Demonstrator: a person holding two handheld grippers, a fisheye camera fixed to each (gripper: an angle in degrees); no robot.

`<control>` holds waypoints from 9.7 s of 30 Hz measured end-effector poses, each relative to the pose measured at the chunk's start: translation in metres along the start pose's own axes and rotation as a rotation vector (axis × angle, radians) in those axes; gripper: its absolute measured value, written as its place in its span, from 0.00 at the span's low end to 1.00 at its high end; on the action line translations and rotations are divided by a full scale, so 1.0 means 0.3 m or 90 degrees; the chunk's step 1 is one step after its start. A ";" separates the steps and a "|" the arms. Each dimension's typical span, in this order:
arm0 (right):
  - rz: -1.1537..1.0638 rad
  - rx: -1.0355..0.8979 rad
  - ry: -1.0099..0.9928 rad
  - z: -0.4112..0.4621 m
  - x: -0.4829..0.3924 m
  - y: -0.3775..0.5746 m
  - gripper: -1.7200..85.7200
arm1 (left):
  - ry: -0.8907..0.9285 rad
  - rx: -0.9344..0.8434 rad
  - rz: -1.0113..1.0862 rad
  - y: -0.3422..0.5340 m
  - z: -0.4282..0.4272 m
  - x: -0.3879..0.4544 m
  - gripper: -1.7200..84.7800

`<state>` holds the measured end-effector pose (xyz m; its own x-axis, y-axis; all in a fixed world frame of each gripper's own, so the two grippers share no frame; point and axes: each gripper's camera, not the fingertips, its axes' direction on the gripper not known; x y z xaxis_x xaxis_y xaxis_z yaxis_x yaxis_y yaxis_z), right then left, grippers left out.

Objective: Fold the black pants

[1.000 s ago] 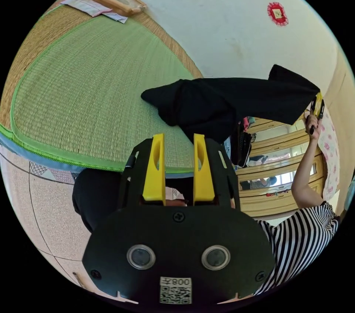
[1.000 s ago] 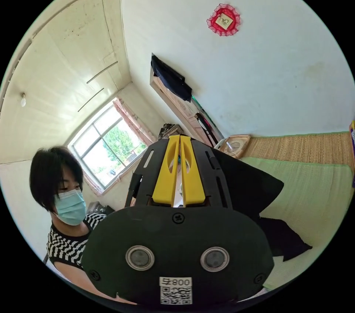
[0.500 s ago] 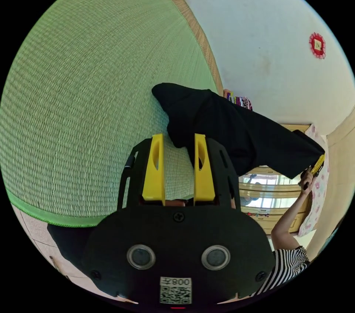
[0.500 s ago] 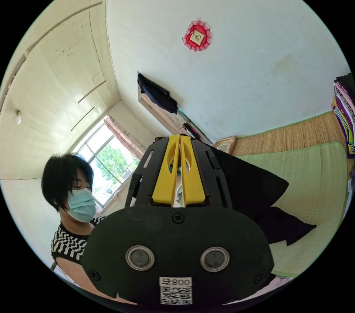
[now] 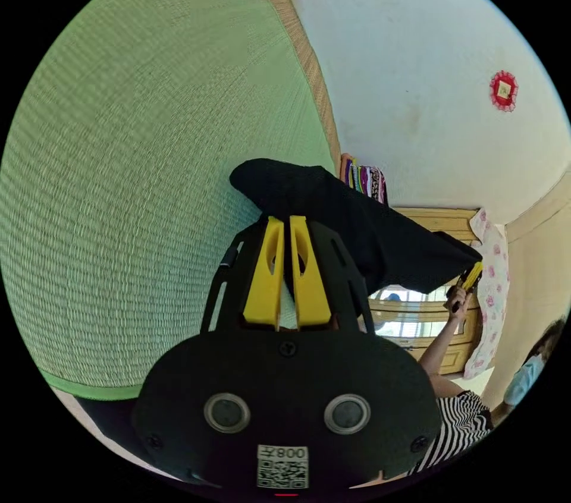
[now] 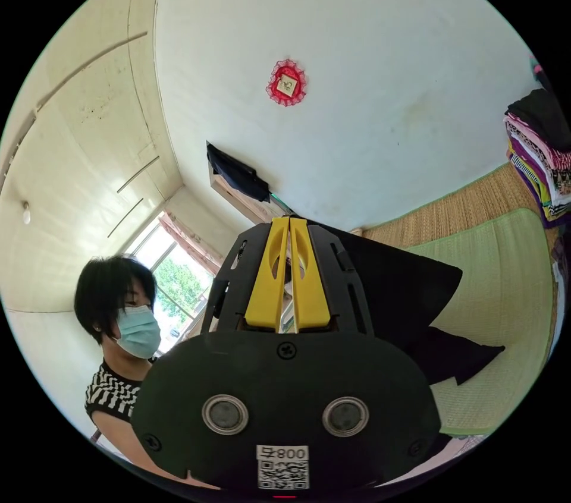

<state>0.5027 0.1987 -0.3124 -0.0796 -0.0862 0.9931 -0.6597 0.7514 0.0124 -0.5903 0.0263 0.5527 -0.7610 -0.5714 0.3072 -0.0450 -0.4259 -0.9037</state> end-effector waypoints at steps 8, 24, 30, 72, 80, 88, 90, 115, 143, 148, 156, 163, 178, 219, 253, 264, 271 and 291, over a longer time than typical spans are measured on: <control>0.110 0.054 0.050 -0.376 0.186 0.135 0.02 | -0.156 -0.028 -0.012 0.285 -0.009 -0.072 0.06; 0.267 0.152 0.075 -0.773 0.400 0.139 0.02 | -0.219 -0.301 0.399 0.185 1.127 0.632 0.14; 0.273 0.140 0.102 -0.881 0.401 0.074 0.02 | -0.462 -0.440 0.504 0.275 1.605 0.708 0.13; 0.399 -0.166 0.208 -0.727 0.738 -0.111 0.02 | -0.368 0.054 0.067 0.556 0.490 0.490 0.03; 0.431 -0.143 0.262 -0.698 0.795 -0.146 0.02 | -0.339 -0.024 0.065 0.531 0.569 0.440 0.02; 0.230 -0.297 0.433 -0.308 0.761 -0.419 0.02 | -0.525 -0.145 0.186 0.203 0.883 0.597 0.02; 0.212 -0.314 0.479 -0.244 0.768 -0.439 0.02 | -0.584 -0.172 0.171 0.166 0.930 0.571 0.02; 0.098 -0.467 0.739 0.171 0.833 -0.424 0.08 | -0.626 -0.133 0.141 0.251 0.681 0.655 0.02; 0.291 -0.211 0.622 -0.321 0.670 -0.364 0.03 | -0.580 -0.116 0.049 0.265 0.550 0.693 0.02; 0.141 -0.364 0.700 0.016 0.751 -0.485 0.06 | -0.536 -0.107 0.095 0.258 0.553 0.763 0.02; 0.027 -0.517 0.779 0.359 0.901 -0.522 0.10 | -0.576 -0.140 0.206 0.180 0.662 0.920 0.02; -0.025 -0.568 0.798 0.440 0.901 -0.501 0.05 | -0.626 -0.134 0.163 0.241 0.560 0.891 0.02; -0.290 -0.380 0.848 0.411 0.545 -0.892 0.02 | -0.474 -0.081 0.216 0.173 0.566 0.974 0.02; -0.067 -0.459 0.560 0.474 1.279 -0.739 0.02 | -0.588 -0.055 0.138 -0.093 0.315 0.576 0.02; -0.081 -0.709 0.338 0.481 1.167 -0.243 0.02 | -0.417 -0.168 0.324 -0.268 0.605 0.213 0.02; 0.000 -0.644 0.363 0.328 1.228 -0.298 0.02 | -0.455 -0.266 0.351 -0.328 0.781 -0.094 0.02; -0.014 -0.637 0.362 0.314 1.173 -0.334 0.02 | -0.510 -0.134 0.293 -0.504 0.619 -0.312 0.02; 0.083 -0.496 0.422 0.095 1.045 -0.393 0.02 | -0.426 -0.182 0.268 -0.570 0.680 -0.989 0.02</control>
<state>0.5342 0.0645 -0.0060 0.4680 0.2267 0.8542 0.0112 0.9649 -0.2622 -0.2247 0.1253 0.6768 -0.2107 -0.9767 -0.0416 -0.0737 0.0583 -0.9956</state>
